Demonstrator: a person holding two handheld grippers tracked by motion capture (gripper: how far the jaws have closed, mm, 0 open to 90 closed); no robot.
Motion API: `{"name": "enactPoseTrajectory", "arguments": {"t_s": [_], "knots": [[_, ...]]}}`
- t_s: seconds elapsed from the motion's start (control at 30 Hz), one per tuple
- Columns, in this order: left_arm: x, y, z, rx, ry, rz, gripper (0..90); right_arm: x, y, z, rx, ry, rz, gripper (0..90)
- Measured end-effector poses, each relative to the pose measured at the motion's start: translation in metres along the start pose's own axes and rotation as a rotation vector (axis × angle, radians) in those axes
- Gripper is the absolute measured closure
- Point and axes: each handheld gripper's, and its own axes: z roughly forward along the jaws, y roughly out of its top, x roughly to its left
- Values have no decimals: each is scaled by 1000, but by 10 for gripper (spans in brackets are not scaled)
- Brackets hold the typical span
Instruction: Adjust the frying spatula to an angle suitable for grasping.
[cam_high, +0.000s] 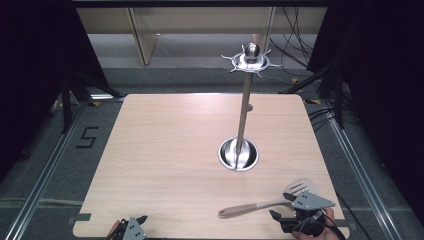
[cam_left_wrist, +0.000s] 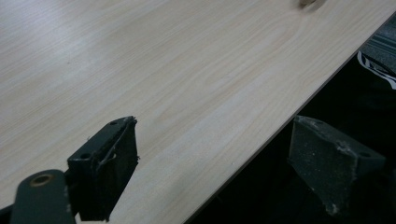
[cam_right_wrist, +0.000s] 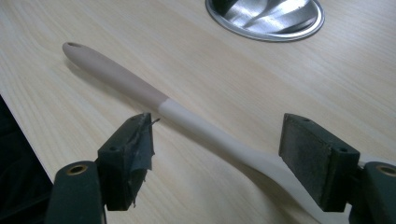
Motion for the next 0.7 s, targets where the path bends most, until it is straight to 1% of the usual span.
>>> {"name": "enactPoseTrajectory", "arguments": {"t_s": [0.03, 0.07, 0.13, 0.17, 0.2, 0.23, 0.27, 0.3, 0.33, 0.37, 0.43, 0.47, 0.5, 0.53, 0.57, 0.6, 0.63, 0.67, 0.7], "knots": [[0, 0, 1, -16, -12, 0, 148, 0, 0, 1, 2, 20, 5, 272], [0, 0, 0, 6, 1, -6, 148, 0, 1, 1, 2, 1, 0, 272], [0, 0, 1, -17, -15, 2, 148, 1, 1, 1, 10, 7, 4, 272], [0, 0, 1, -18, -15, -7, 148, 2, 2, 2, 9, 8, 5, 272], [1, 1, -1, 13, -23, 4, 148, 3, 3, 3, 14, 8, 13, 272], [0, 0, -1, 15, -21, -20, 148, 1, 4, 4, 8, 8, -21, 272], [0, 0, -1, 16, -23, -15, 148, 2, 5, 4, 10, 7, -22, 272], [1, 0, -1, 8, -11, 4, 148, 2, 7, 5, 14, 15, -27, 272], [0, 0, -1, 17, -22, -19, 148, 3, 7, 6, 19, 21, -23, 272], [0, 0, -1, 17, -22, -19, 148, 3, 7, 6, 19, 21, -23, 272], [1, 0, -1, 20, -18, -3, 149, 3, 11, 8, 24, 22, -43, 272], [1, 0, 1, 4, 7, 17, 148, 4, 14, 11, 31, 31, -56, 272], [1, 0, 1, 4, 7, 17, 148, 4, 14, 11, 31, 31, -56, 272], [1, 0, 1, -5, -6, 8, 148, 5, 17, 14, 47, 41, -62, 272], [1, 0, 1, -5, -6, 8, 148, 6, 18, 16, 53, 48, -75, 272], [-1, 0, 1, -4, -5, -15, 148, 7, 21, 18, 64, 55, -82, 275], [-1, 0, 1, -4, -5, -15, 148, 7, 21, 18, 64, 55, -82, 275], [-1, 0, 1, -3, -5, -18, 148, 8, 24, 21, 86, 71, -106, 286], [3, 1, 1, 5, -10, 35, 148, 8, 24, 21, 86, 71, -106, 286]]}}
